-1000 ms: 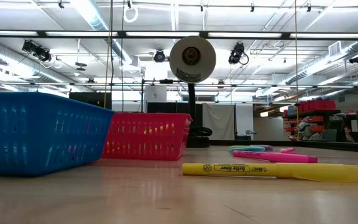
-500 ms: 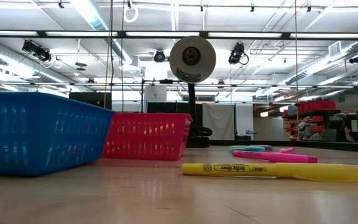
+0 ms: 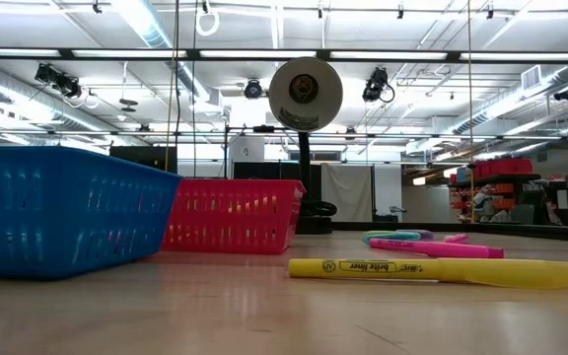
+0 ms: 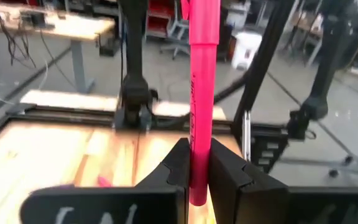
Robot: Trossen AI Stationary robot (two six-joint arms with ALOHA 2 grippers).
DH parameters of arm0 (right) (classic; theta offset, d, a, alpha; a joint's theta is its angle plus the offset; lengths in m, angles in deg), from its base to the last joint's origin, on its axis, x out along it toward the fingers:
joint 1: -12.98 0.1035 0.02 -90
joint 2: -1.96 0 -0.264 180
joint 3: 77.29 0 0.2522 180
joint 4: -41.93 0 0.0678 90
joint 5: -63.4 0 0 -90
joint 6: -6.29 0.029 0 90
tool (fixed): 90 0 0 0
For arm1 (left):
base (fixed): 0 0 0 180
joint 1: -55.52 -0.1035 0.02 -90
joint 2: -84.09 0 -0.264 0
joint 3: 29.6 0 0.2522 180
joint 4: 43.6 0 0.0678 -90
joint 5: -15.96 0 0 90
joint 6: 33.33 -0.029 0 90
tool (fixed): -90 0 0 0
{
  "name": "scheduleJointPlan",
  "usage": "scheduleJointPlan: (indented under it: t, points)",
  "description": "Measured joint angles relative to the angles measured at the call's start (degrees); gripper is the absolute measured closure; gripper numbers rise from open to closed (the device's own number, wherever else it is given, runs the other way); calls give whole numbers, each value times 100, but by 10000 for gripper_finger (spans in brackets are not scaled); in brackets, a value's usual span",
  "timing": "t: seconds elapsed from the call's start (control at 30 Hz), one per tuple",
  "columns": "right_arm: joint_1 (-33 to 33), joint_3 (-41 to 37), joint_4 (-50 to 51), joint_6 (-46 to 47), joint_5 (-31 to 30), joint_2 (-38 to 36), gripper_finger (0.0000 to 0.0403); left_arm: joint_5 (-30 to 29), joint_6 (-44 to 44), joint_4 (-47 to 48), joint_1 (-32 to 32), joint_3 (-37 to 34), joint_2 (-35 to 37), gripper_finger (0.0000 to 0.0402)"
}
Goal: Pick & Place Markers
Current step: Put the bottom pink marker pen into the red bin
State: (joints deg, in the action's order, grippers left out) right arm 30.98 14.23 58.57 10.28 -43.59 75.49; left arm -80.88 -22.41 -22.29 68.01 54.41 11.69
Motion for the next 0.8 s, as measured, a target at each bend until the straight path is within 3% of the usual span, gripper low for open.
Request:
scheduleJointPlan:
  t: [0.37,0.8]
  points:
    - [4,0,13,-51,-7,-43,218,7,-138,2968,-131,1350,-215,366]
    - [4,0,-71,-149,-5,-43,217,193,-399,5293,-183,2104,-989,366]
